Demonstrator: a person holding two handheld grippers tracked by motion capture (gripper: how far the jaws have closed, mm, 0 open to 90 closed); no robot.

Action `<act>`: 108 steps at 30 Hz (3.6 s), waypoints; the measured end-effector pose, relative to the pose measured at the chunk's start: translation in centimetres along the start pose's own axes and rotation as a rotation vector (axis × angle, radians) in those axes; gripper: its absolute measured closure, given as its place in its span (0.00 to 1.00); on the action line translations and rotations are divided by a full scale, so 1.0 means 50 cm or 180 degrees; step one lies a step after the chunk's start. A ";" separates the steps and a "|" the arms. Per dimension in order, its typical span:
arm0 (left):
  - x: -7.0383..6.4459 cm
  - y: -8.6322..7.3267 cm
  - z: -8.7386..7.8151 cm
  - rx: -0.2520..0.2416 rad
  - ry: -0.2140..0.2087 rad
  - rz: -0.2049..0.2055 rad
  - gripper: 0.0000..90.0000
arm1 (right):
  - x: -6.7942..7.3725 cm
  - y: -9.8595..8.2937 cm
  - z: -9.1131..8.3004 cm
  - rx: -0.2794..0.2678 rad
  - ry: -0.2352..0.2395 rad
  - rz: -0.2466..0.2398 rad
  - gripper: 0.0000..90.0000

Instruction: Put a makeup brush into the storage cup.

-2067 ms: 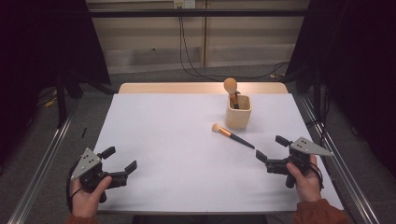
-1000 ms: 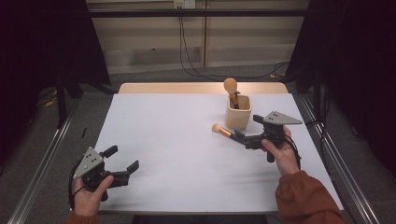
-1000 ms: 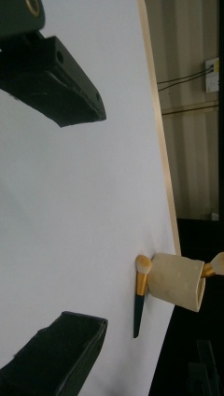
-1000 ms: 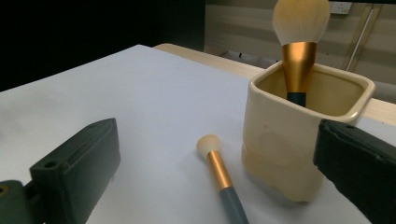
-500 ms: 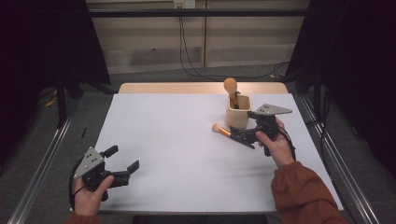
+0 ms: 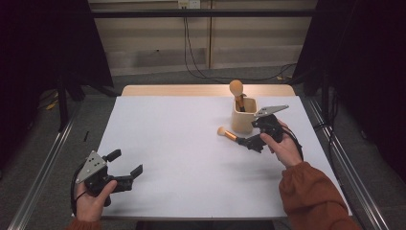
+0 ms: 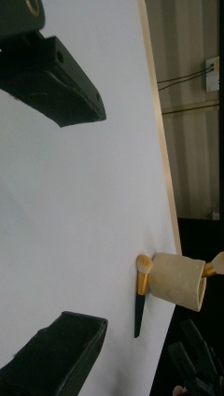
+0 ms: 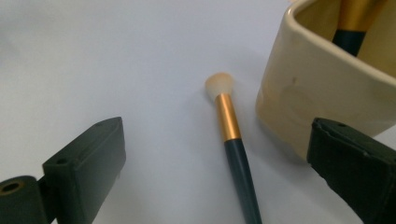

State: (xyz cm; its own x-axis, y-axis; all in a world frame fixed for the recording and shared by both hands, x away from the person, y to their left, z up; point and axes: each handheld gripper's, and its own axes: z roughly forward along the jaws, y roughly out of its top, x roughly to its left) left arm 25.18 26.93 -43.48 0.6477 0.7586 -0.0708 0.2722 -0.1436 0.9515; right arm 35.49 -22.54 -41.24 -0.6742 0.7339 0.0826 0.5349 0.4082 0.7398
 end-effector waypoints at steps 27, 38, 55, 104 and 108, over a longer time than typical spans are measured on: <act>-0.002 0.000 0.001 0.0006 -0.0024 0.0026 0.03 | -0.023 0.027 0.067 0.1469 0.0249 -0.0342 0.06; -0.001 0.000 0.002 0.0005 -0.0026 0.0029 0.03 | -0.020 0.039 0.104 0.1736 0.0321 -0.0429 0.06; -0.002 0.000 0.004 0.0014 -0.0036 0.0034 0.03 | -0.025 0.057 0.158 0.2015 0.0364 -0.0590 0.30; 0.001 -0.002 0.009 0.0099 -0.0028 0.0058 0.03 | -0.043 0.065 0.179 0.2114 0.0160 -0.0562 0.84; 0.001 -0.003 0.008 0.0093 -0.0020 0.0044 0.03 | -0.035 0.070 0.175 0.2047 0.0200 -0.0560 0.84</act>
State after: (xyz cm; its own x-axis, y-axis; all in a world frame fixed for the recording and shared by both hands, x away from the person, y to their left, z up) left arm 25.46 26.73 -43.73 0.6559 0.7525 -0.0595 0.2837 -0.1728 0.9432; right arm 43.01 -17.64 -44.68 -0.7971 0.6018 0.0503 0.5982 0.7755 0.2020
